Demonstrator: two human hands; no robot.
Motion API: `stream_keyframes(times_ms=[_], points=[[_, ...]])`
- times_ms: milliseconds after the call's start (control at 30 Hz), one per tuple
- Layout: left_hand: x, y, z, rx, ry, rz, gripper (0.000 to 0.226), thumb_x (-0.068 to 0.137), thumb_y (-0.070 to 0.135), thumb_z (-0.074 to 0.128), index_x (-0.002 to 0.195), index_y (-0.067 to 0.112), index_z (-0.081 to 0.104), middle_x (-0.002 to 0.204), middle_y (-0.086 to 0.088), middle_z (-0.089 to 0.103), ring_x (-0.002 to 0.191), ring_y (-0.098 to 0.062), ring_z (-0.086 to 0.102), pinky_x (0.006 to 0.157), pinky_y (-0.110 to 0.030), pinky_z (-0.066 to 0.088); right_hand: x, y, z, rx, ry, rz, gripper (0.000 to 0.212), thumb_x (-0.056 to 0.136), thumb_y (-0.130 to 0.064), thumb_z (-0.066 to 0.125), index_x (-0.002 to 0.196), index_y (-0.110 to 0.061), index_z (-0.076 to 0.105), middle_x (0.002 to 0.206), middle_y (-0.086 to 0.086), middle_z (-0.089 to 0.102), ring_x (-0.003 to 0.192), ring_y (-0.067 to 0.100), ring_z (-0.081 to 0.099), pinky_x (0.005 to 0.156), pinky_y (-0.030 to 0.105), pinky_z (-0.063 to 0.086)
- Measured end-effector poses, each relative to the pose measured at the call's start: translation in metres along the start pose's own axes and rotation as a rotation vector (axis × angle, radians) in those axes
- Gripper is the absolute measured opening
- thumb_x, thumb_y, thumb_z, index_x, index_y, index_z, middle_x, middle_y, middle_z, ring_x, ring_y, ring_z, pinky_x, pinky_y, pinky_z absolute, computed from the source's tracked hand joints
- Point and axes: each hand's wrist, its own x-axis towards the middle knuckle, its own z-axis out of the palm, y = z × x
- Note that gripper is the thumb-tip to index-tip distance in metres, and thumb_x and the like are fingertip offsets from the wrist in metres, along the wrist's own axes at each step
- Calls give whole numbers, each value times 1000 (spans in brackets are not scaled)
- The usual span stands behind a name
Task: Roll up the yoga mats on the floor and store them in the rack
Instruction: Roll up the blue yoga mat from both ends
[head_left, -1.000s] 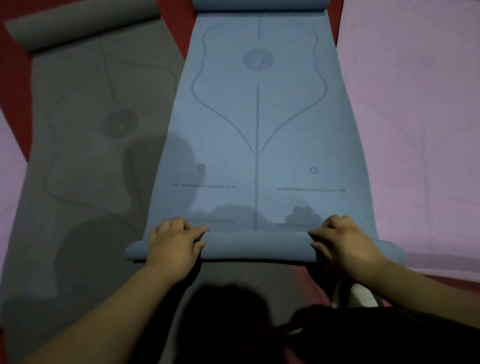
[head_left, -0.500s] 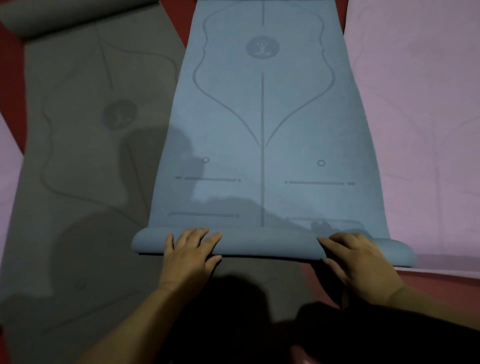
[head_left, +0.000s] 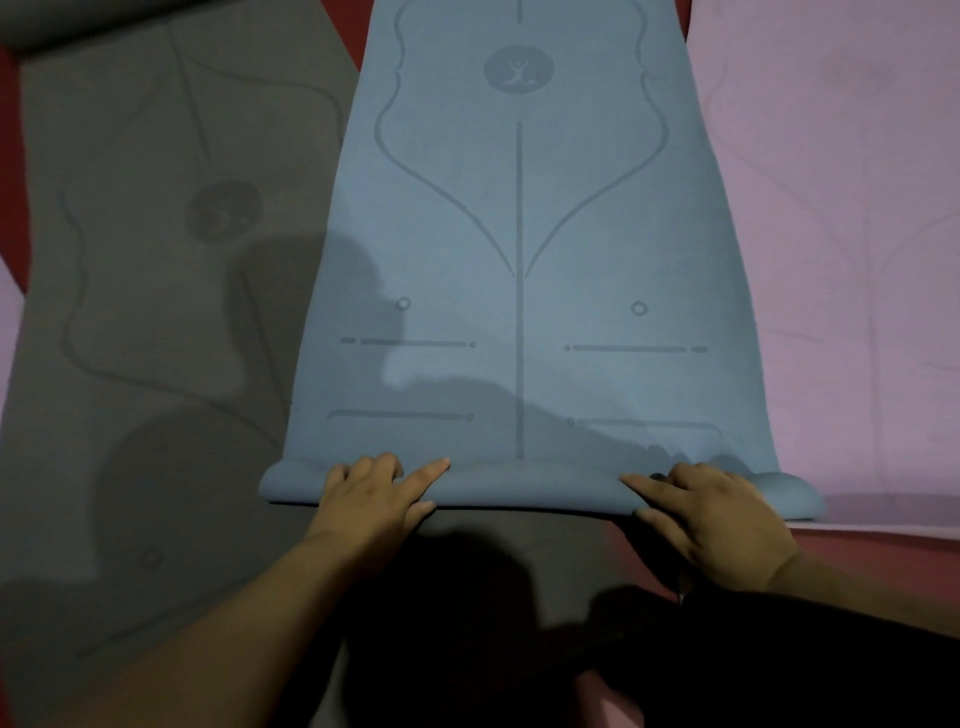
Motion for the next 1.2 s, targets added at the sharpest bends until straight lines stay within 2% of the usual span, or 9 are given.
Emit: stream_keyframes(times_ms=[67, 200, 267, 400, 533, 800, 1000, 1100, 1200], points=[[2, 1, -13, 10, -18, 2, 63, 92, 66, 15, 150, 53, 36, 92, 5, 47, 82, -20, 53, 74, -37, 33, 1, 4, -1, 33, -37, 5, 54, 102, -64, 29, 139, -41, 60, 85, -7, 53, 74, 21, 60, 64, 38, 54], [-2, 2, -39, -31, -141, 20, 80, 80, 77, -18, 154, 58, 3, 106, 7, 48, 100, -18, 53, 83, -37, 34, 2, 10, -5, 54, -51, 33, 61, 101, -69, 20, 139, -42, 60, 82, -8, 54, 75, 21, 58, 66, 41, 53], [-6, 4, -46, -61, -169, 38, 89, 73, 79, -30, 153, 58, 2, 107, 7, 52, 101, -18, 56, 81, -37, 35, 0, 12, -8, 74, -61, 55, 65, 99, -72, 16, 138, -44, 60, 80, -9, 55, 77, 20, 59, 69, 41, 52], [-21, 15, -51, -111, -204, 30, 82, 78, 77, -17, 154, 58, 9, 111, 7, 59, 105, -19, 58, 87, -39, 38, -3, 15, -12, 104, -143, 46, 76, 92, -81, 5, 139, -50, 56, 85, -9, 59, 86, 20, 64, 76, 37, 51], [-29, 23, -48, -142, -187, -15, 95, 70, 83, -25, 152, 61, 17, 113, 9, 61, 108, -18, 58, 86, -37, 34, 3, 19, -15, 115, -265, 41, 67, 87, -79, 8, 142, -63, 43, 97, -14, 57, 102, 14, 64, 86, 32, 48], [-9, 27, -25, -173, -278, -113, 47, 106, 57, 15, 153, 59, 19, 127, 10, 60, 118, -19, 51, 94, -41, 31, 20, 23, -8, 114, -324, 82, 45, 98, -66, 41, 143, -60, 44, 129, -15, 60, 120, 11, 59, 93, 27, 44], [-3, 25, -9, -98, -238, -96, 48, 108, 51, 17, 155, 56, 13, 125, 6, 58, 114, -22, 48, 90, -41, 32, 28, 26, -5, 121, -185, 45, 55, 89, -71, 47, 130, -40, 66, 108, -6, 64, 102, 23, 61, 87, 36, 48], [-1, 25, -7, -171, -189, -176, 45, 105, 56, 28, 150, 59, 28, 115, 8, 45, 109, -17, 43, 91, -38, 31, 30, 24, -7, 135, -169, 34, 41, 91, -53, 67, 127, -32, 68, 108, -3, 66, 101, 25, 63, 87, 37, 47], [0, 32, -9, -217, 7, -243, 41, 97, 56, 53, 138, 56, 50, 109, 12, 42, 108, -15, 41, 90, -37, 22, 29, 26, -8, 171, -181, 57, 40, 91, -51, 70, 126, -32, 67, 115, -5, 68, 107, 20, 64, 91, 36, 49]])
